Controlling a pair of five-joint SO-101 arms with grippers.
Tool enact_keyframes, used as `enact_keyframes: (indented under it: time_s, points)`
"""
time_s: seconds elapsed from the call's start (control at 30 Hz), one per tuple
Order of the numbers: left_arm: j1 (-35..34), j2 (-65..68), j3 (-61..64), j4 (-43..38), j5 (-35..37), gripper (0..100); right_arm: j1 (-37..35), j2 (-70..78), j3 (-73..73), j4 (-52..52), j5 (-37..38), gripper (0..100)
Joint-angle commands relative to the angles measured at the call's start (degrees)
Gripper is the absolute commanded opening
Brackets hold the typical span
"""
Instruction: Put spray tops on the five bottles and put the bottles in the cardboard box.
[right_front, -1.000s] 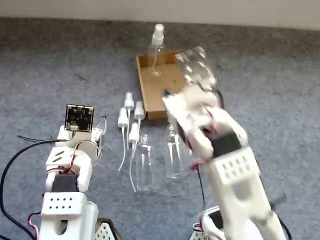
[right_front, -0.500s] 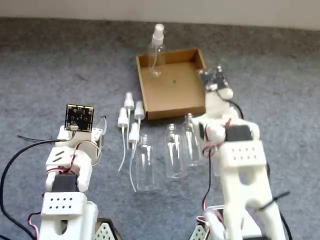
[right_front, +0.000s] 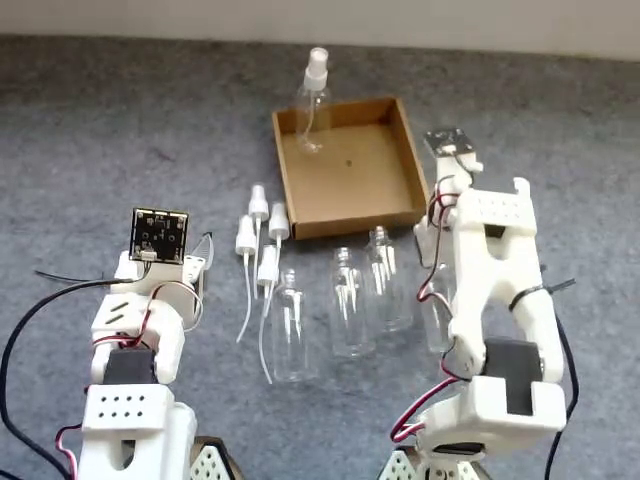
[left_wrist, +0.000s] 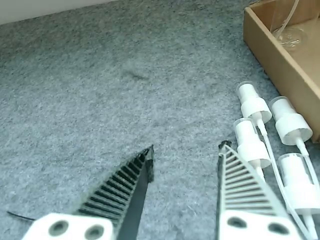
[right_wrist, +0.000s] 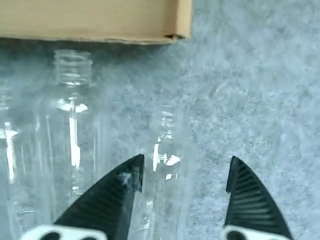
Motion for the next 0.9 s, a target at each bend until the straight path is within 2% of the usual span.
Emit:
enact_keyframes:
  time_s: [0.0,0.2,0.4,0.53,0.67,0.87]
  points:
    - [1.3,-0.6,-0.2,-1.0,-0.3,19,0.8,0.7,-0.3,-1.0,1.1,22.1]
    - [1.3,-0.6,-0.2,-1.0,-0.3,19,0.7,0.9,5.8,-7.4,0.7,22.1]
    - [1.3,-0.6,-0.2,-1.0,-0.3,19,1.1,0.7,10.9,-8.5,0.5,21.4]
    - [1.3,-0.6,-0.1,-1.0,-0.3,19,2.1,0.7,11.9,-8.6,-2.4,11.6]
    - [1.3,-0.6,-0.1,-1.0,-0.3,19,8.0,0.9,11.7,-8.6,-1.9,2.9]
    - [1.3,-0.6,-0.1,-1.0,-0.3,19,20.2,1.2,4.3,-8.5,8.8,2.4]
